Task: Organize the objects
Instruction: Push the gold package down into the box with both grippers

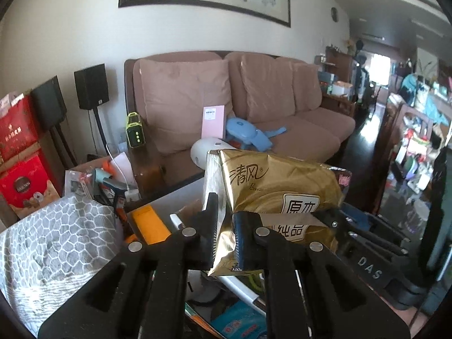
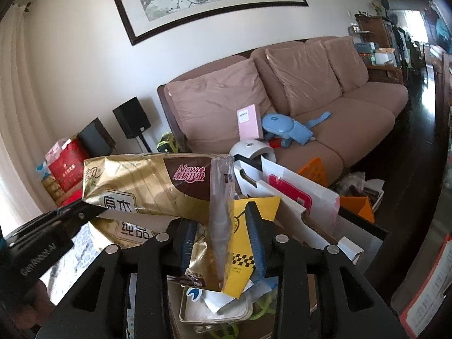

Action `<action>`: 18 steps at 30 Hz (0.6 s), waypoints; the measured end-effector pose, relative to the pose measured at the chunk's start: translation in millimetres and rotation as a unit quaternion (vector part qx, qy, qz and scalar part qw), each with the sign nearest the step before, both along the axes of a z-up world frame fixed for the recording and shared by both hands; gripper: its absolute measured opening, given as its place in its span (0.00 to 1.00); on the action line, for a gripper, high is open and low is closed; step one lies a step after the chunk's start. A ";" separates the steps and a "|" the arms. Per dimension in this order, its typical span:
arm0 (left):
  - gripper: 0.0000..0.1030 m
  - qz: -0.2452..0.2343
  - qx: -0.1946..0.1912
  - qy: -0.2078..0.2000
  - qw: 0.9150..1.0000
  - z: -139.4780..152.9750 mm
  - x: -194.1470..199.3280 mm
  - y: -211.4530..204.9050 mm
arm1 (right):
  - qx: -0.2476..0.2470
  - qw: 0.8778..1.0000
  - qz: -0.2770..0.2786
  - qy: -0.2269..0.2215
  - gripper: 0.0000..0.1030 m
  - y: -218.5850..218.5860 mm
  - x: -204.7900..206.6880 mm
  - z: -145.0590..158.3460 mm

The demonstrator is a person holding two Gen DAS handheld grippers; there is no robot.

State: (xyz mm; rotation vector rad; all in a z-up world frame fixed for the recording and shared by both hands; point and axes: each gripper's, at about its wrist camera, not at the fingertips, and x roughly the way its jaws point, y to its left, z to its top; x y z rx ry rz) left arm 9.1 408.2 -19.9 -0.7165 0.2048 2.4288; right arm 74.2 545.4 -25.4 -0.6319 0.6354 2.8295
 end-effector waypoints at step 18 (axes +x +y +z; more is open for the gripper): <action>0.10 -0.005 -0.031 0.032 0.999 6.7 1.4 29.8 | -0.027 1.000 -0.010 -0.006 0.21 7.6 0.4 -0.4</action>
